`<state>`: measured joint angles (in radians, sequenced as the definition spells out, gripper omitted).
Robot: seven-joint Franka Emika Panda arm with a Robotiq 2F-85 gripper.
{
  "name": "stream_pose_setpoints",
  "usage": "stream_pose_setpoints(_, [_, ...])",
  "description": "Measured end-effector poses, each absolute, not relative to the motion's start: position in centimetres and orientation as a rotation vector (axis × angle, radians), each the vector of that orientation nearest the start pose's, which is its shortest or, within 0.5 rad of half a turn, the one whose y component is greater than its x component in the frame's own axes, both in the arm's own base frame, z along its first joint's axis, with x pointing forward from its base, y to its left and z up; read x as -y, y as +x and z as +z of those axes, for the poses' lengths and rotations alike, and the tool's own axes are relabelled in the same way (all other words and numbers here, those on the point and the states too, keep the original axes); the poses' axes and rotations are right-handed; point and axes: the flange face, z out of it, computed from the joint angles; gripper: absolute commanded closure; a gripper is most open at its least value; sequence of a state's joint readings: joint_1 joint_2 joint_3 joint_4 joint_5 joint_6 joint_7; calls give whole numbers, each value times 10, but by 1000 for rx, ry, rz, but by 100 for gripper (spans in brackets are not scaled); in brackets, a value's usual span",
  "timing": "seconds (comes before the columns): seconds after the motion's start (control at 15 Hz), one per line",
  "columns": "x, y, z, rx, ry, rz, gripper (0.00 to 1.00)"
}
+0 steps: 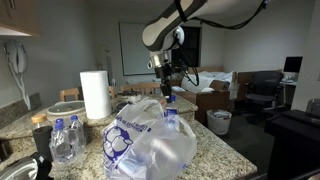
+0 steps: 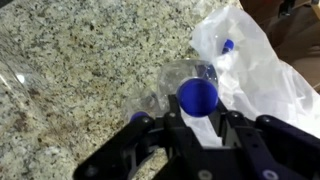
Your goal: Put the empty water bottles on the counter in the plastic bag
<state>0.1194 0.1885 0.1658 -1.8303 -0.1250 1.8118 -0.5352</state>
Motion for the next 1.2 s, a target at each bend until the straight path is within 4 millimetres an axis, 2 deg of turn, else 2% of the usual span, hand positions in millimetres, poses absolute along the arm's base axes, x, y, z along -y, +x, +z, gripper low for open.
stream_pose_setpoints(0.2, [-190, 562, 433, 1263, -2904, 269, 85])
stream_pose_setpoints(0.33, [-209, 559, 442, 1203, -2916, 232, 85])
stream_pose_setpoints(0.67, [-244, 540, 469, 1046, -2965, 149, 85])
stream_pose_setpoints(0.87, [-258, 526, 481, 982, -2987, 124, 85])
stream_pose_setpoints(1.0, [-261, 520, 477, 975, -2976, 146, 85])
stream_pose_setpoints(1.2, [-257, 522, 446, 1012, -2914, 239, 85])
